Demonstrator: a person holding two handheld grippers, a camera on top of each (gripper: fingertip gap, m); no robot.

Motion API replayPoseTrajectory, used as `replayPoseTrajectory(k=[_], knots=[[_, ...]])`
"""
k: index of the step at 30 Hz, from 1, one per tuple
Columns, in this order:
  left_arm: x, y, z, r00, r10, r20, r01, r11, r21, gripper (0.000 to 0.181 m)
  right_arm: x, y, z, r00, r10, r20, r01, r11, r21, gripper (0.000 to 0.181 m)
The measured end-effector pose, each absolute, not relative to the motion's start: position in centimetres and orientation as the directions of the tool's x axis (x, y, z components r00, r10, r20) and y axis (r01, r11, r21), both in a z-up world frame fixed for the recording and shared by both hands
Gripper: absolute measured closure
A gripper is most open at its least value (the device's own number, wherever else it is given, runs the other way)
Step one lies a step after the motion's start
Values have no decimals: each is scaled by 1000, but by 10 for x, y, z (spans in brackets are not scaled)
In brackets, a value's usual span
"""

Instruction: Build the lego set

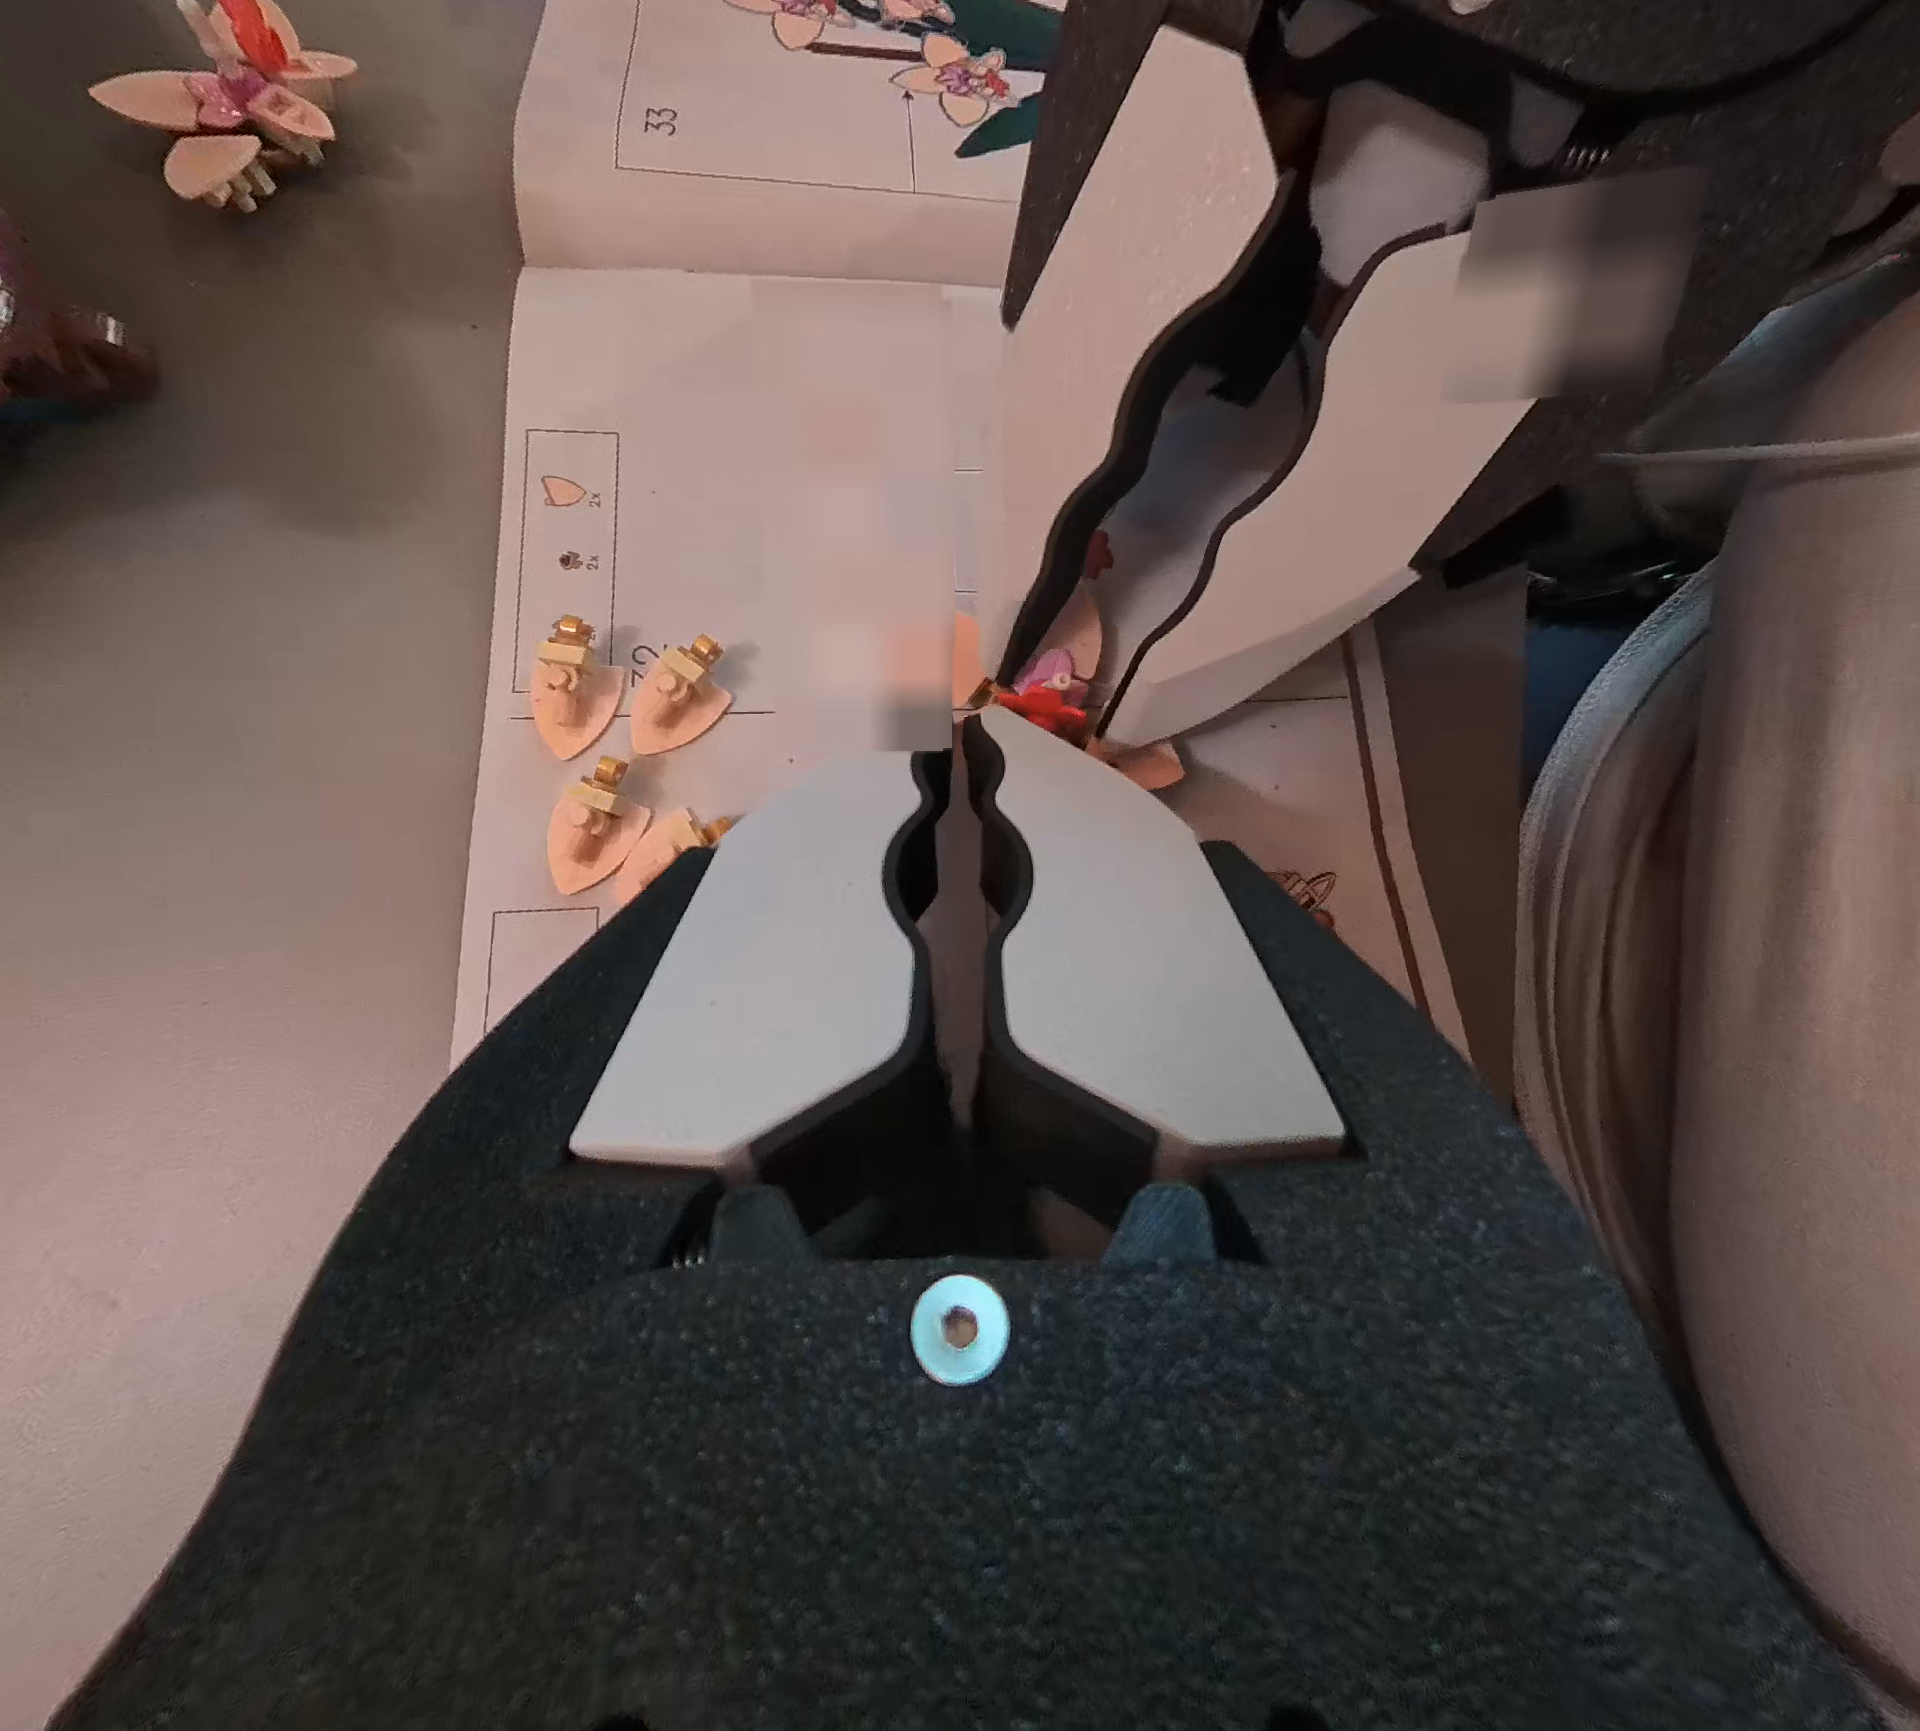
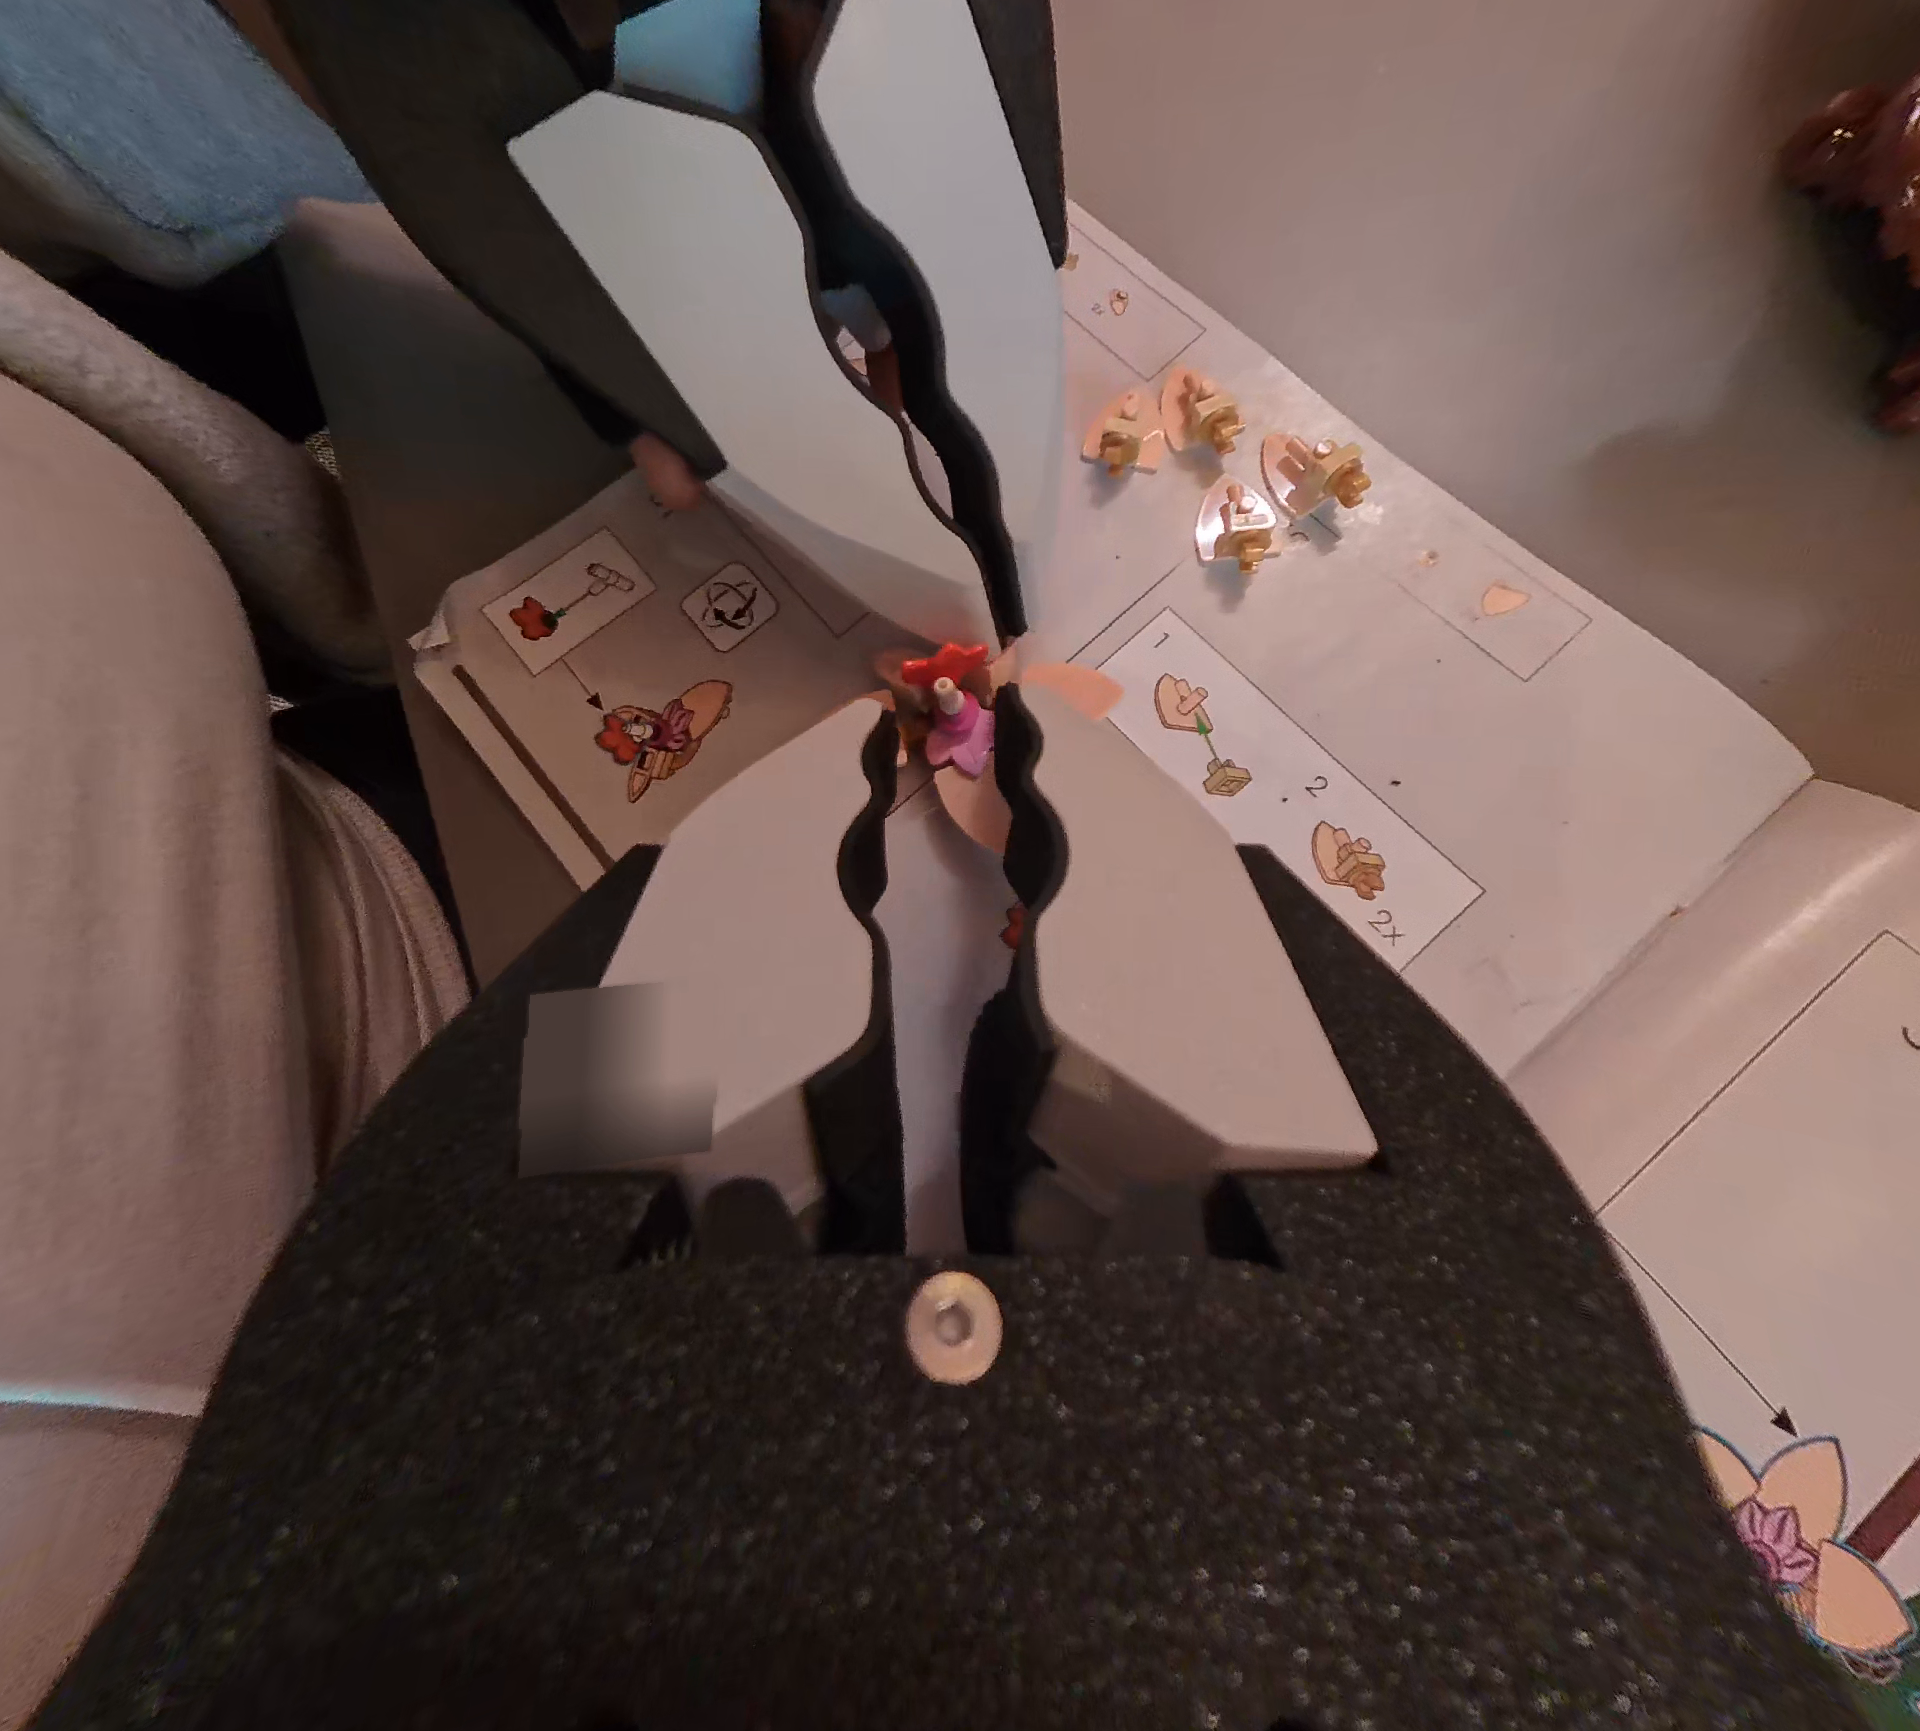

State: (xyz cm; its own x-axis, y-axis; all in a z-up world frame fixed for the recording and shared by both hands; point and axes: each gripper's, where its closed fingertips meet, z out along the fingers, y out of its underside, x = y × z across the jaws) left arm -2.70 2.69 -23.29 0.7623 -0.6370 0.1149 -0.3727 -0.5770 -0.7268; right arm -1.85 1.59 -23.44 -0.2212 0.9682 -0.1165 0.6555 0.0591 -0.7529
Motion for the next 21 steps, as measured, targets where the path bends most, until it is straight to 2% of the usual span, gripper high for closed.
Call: replayPoseTrajectory(k=[12, 15, 21], knots=[[-26, 34, -235, 766, -642, 34, -462, -587, -665, 178, -16, 15, -234, -226, 962, -153, 648, 31, -761, 164], [-26, 34, -224, 764, -639, 87, -412, -587, -697, 178, -14, 14, -233, -235, 952, -198, 650, 3, -760, 158], [-33, 33, -217, 784, -605, 140, -334, -601, -726, 179, -9, 18, -223, -234, 946, -227, 633, -29, -774, 157]])
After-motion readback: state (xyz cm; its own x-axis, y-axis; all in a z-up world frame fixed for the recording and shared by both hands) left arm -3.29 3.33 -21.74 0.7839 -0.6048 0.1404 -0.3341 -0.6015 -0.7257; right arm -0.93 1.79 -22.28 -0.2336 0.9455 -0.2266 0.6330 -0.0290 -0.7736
